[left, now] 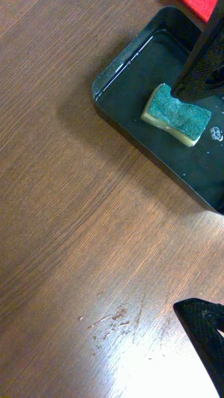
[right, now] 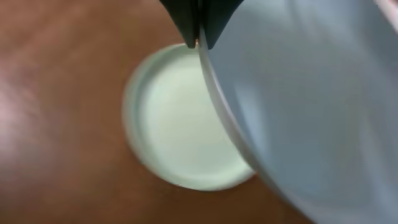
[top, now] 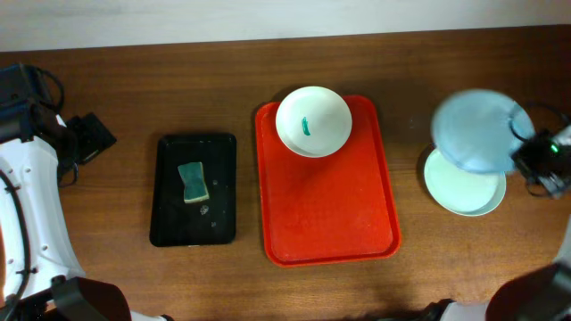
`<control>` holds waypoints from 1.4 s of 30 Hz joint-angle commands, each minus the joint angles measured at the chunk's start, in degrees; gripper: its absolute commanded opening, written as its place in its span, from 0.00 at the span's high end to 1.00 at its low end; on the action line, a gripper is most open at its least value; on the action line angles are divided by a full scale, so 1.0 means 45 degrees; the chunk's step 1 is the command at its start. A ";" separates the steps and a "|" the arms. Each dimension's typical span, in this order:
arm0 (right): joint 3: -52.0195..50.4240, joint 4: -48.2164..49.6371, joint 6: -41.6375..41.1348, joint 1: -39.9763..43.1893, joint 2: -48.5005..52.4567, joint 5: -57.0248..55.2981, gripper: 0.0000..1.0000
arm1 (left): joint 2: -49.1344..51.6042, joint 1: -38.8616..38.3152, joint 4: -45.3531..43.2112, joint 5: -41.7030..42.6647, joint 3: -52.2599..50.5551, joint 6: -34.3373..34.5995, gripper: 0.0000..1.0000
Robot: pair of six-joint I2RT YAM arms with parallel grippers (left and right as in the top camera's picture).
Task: Clean dirty plates on tray and stack at the side
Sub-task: 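Carry the light blue plate right and stack it on the pale green plate, then move the right gripper to grip the white plate rim on the red tray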
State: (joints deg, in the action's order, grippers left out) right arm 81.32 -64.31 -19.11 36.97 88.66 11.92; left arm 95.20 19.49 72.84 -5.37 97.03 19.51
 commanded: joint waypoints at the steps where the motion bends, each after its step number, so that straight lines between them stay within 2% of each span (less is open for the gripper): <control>1: -0.1151 -0.0044 0.0529 0.2030 0.1661 0.0262 0.96 | -0.0102 0.0039 -0.0019 0.0000 0.0136 0.0121 0.01; 5: -0.2001 0.0641 0.0627 0.2341 0.2599 0.0316 0.96 | -0.0102 0.0039 -0.0019 0.0000 0.0136 0.0121 0.01; 10: -0.2628 0.1724 0.0636 0.1443 0.2686 0.0146 0.96 | -0.0102 0.0039 -0.0019 0.0000 0.0136 0.0121 0.01; 11: -0.2618 0.1836 0.0627 0.1253 0.2662 0.0063 0.92 | -0.0102 0.0039 -0.0019 0.0000 0.0136 0.0121 0.01; 13: -0.2603 0.1919 0.0495 0.0903 0.2569 -0.0121 0.52 | -0.0102 0.0039 -0.0019 0.0000 0.0136 0.0121 0.01; 14: -0.2599 0.1836 0.0219 0.0792 0.2506 -0.0306 0.41 | -0.0102 0.0039 -0.0019 0.0000 0.0136 0.0121 0.01; 15: -0.2579 0.1719 -0.0019 0.0729 0.2414 -0.0520 0.37 | -0.0102 0.0039 -0.0019 0.0000 0.0136 0.0121 0.00; 19: -0.2263 0.0957 0.0015 0.0491 0.1447 -0.0636 0.40 | -0.0102 0.0039 -0.0019 0.0000 0.0136 0.0121 0.01; 22: -0.1535 0.0364 0.1569 -0.0185 -0.0019 0.0636 0.46 | -0.0102 0.0039 -0.0019 0.0000 0.0136 0.0121 0.01; 25: -0.0583 -0.0403 0.3050 -0.1783 -0.1350 0.2157 0.52 | -0.0102 0.0039 -0.0024 0.0000 0.0136 0.0121 0.01; 29: -0.0034 -0.0398 0.3249 -0.4877 -0.1729 0.1350 0.52 | -0.0097 0.0039 -0.0019 0.0000 0.0136 0.0121 0.01; 32: -0.0034 0.0709 0.2807 -0.7281 -0.0918 -0.0160 0.51 | -0.0102 0.0039 -0.0019 0.0000 0.0136 0.0121 0.01; 35: -0.0029 0.2832 0.2817 -0.9020 0.1146 -0.1418 0.50 | -0.0102 0.0039 -0.0019 0.0000 0.0136 0.0121 0.01; 37: -0.0029 0.4405 0.2817 -0.9432 0.2681 -0.1617 0.51 | -0.0102 0.0039 -0.0019 0.0000 0.0136 0.0121 0.01; 39: -0.0029 0.5780 0.2812 -0.9549 0.3944 -0.1438 0.63 | -0.0102 0.0039 -0.0019 0.0000 0.0136 0.0121 0.01; 42: -0.0029 0.7674 0.2817 -0.9559 0.5848 -0.0457 0.64 | -0.0102 0.0039 -0.0019 0.0000 0.0136 0.0121 0.01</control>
State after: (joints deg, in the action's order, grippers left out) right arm 81.10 -33.74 -6.61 -6.00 109.45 7.60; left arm 95.20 19.46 72.90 -5.32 97.01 19.51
